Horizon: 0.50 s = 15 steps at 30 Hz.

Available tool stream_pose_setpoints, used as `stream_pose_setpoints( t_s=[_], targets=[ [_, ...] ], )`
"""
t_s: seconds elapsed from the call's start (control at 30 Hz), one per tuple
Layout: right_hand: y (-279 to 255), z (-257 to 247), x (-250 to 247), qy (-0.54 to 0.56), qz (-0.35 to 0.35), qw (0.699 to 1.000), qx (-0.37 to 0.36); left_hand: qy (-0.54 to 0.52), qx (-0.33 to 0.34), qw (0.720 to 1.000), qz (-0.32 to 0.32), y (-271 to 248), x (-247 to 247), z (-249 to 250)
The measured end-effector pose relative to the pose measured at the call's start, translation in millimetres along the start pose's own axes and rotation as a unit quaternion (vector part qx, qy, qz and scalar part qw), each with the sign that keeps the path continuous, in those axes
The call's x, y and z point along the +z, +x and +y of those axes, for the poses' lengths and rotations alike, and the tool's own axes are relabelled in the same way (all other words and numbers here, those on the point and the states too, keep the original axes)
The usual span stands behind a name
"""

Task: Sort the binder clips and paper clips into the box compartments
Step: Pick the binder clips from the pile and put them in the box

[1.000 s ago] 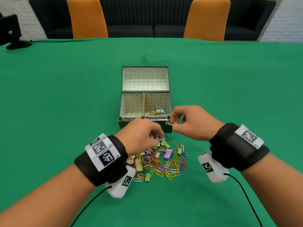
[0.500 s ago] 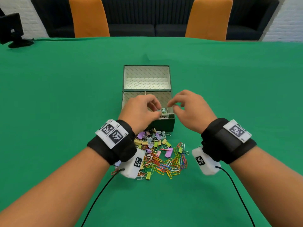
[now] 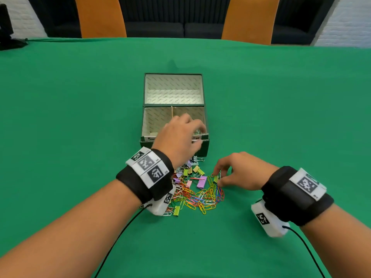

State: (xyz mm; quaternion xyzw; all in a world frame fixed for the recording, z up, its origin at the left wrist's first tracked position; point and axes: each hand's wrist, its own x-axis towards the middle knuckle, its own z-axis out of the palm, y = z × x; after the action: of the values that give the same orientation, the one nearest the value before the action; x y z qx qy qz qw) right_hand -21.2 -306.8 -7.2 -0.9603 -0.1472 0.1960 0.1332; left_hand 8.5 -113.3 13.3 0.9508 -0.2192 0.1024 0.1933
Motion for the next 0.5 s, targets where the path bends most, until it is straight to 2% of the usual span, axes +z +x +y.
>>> stream_pose_setpoints(
  t_s=[0.03,0.1,0.17,0.23,0.3,0.5],
  targets=[
    [1.3,0.0,0.7,-0.005,0.004,1.0,0.004,-0.008,0.015,0.999,-0.032,-4.6,0.2,4.6],
    [3.7,-1.0,1.6,-0.02,0.009,1.0,0.009,-0.006,0.038,0.99,-0.136,-13.7,3.6,11.0],
    [5.0,-3.4,3.4,-0.04,0.013,0.999,0.009,0.03,0.067,0.968,-0.24,-22.3,11.3,14.6],
    [5.7,-7.1,6.7,-0.059,0.015,0.998,0.008,0.084,0.098,0.947,-0.295,-28.7,20.4,15.4],
    [6.4,-10.2,11.0,-0.069,0.015,0.997,0.009,0.11,0.11,0.941,-0.301,-30.3,25.9,13.7],
    [3.9,-12.9,14.9,-0.078,0.022,0.996,0.031,0.104,0.107,0.952,-0.267,-29.6,26.6,7.4]
  ],
)
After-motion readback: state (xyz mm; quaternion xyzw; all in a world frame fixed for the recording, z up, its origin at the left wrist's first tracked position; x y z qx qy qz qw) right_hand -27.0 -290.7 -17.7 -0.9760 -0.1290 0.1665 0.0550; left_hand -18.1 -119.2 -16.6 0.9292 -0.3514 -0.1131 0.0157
